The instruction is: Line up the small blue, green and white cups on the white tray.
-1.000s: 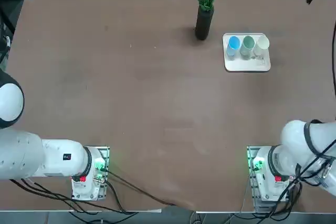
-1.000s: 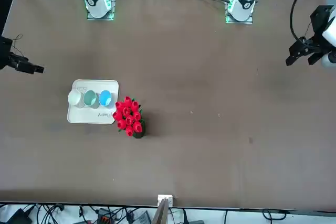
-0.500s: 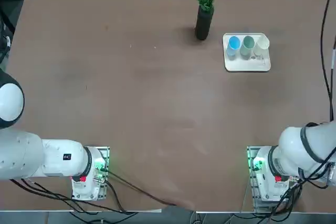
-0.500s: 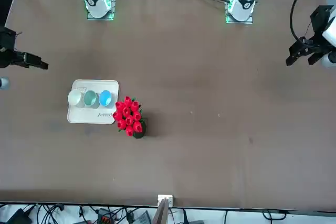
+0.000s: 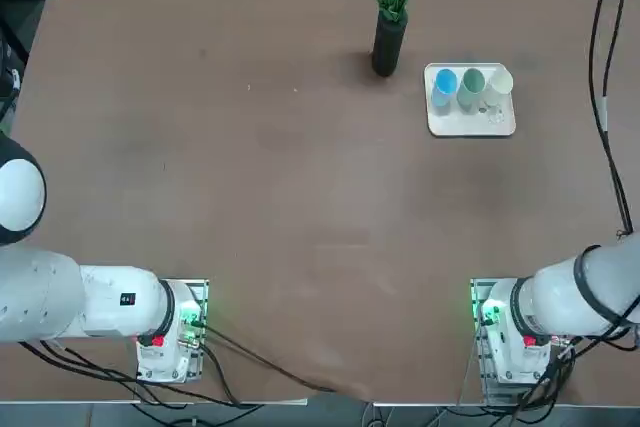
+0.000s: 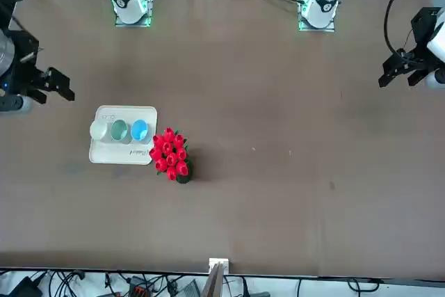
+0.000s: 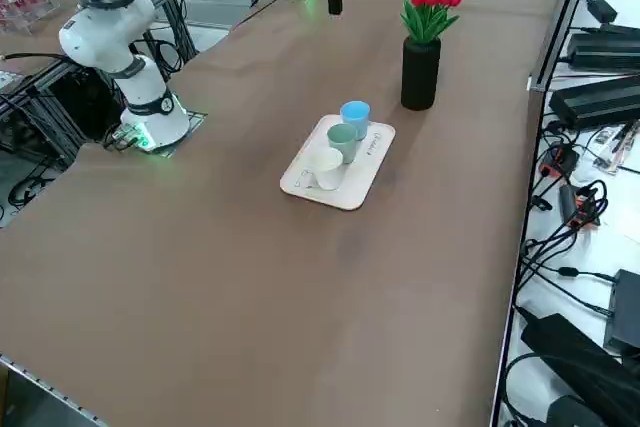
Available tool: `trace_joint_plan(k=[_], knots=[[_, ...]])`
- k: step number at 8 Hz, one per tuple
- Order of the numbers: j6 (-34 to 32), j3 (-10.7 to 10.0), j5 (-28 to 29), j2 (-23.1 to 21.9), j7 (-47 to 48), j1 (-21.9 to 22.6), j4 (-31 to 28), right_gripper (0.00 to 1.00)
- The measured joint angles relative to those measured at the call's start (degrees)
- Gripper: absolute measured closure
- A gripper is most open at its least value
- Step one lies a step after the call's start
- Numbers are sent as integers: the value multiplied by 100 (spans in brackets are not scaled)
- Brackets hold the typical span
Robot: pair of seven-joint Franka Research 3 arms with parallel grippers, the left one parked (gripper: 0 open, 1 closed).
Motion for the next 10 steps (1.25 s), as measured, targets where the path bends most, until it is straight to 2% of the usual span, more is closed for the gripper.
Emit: trace_joint_plan(k=[3,5,7,10], knots=[[248,-56,2,-915,-32,41,-1270,0],[664,-90,3,-1291,-32,35,-1944,0],[734,-144,5,-1371,-32,-39,-2038,0],[569,-172,27,-1335,-67,-155,-1858,0]])
